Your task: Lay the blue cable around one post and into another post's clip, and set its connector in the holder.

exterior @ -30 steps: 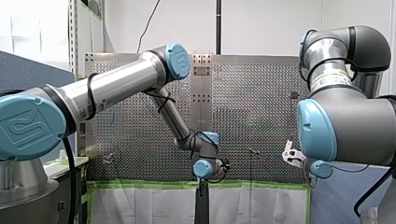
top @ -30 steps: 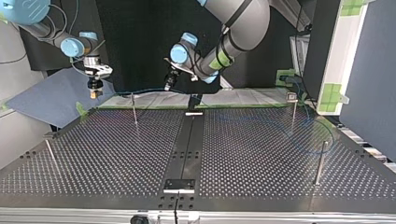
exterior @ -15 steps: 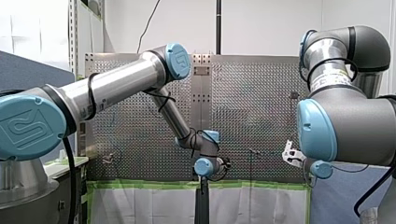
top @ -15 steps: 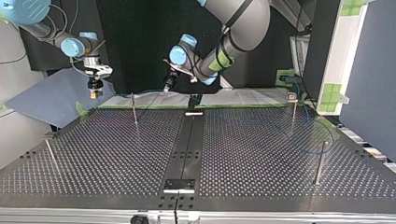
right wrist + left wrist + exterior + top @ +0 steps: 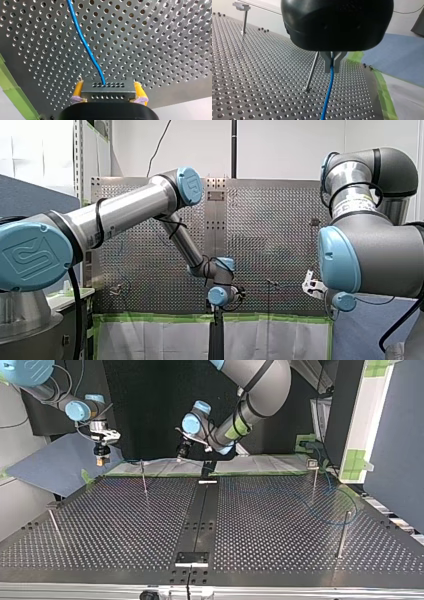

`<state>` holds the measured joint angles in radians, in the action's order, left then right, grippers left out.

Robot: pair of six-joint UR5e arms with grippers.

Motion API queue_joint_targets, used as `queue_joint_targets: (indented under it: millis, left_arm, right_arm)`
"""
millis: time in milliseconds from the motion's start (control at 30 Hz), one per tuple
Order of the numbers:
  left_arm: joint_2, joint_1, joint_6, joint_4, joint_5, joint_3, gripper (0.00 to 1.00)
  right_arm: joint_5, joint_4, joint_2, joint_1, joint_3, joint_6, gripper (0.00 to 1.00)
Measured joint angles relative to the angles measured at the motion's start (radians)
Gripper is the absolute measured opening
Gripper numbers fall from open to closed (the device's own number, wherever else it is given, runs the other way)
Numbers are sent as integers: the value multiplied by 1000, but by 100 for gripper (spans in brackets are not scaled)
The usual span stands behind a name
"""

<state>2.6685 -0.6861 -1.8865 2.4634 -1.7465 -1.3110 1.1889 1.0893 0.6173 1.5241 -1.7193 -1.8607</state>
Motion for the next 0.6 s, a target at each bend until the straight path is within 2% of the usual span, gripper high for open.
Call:
queue_joint_targets:
  millis: [600]
  left_arm:
    - [1,21,-2,27,11,41,0]
  right_arm:
    - [0,0,-1,0,12,-10,2]
